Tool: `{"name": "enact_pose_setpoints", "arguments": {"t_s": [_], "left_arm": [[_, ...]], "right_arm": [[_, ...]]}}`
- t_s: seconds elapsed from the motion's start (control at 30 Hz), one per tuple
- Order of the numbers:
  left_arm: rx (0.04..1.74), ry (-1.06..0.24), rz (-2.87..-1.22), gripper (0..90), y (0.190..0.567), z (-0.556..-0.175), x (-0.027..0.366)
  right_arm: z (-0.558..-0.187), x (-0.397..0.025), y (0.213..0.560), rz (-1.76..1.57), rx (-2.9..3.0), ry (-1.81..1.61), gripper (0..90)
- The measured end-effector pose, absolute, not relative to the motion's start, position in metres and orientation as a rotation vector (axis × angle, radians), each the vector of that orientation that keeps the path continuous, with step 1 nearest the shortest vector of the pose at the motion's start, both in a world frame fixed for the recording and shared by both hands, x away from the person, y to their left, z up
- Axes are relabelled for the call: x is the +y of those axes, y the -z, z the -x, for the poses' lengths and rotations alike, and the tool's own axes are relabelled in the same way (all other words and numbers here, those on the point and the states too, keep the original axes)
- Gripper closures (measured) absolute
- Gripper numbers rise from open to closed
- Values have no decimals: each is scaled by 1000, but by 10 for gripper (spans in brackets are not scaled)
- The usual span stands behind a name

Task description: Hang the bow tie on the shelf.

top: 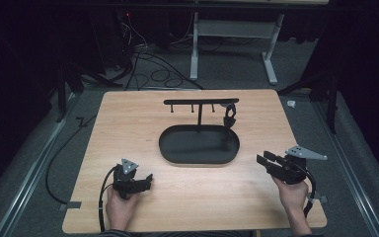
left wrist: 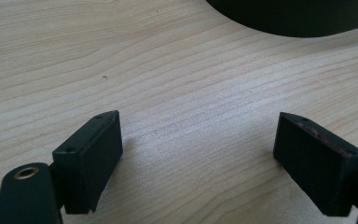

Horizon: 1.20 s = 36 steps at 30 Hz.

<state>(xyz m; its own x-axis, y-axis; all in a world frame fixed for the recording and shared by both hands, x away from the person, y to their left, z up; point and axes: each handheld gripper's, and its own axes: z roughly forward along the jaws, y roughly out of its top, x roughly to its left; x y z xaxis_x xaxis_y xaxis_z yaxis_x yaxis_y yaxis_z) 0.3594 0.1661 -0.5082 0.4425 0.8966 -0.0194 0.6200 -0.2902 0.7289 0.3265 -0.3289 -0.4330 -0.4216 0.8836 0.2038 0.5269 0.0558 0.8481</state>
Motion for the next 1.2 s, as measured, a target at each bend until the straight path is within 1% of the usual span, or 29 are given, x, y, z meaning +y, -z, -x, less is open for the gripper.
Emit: {"name": "enact_pose_setpoints", "arguments": {"t_s": [1.2], "left_arm": [[1268, -525, -2021, 160, 508, -359, 166]], "right_arm": [[-323, -320, 458, -1457, 2033, -1304, 606]]}}
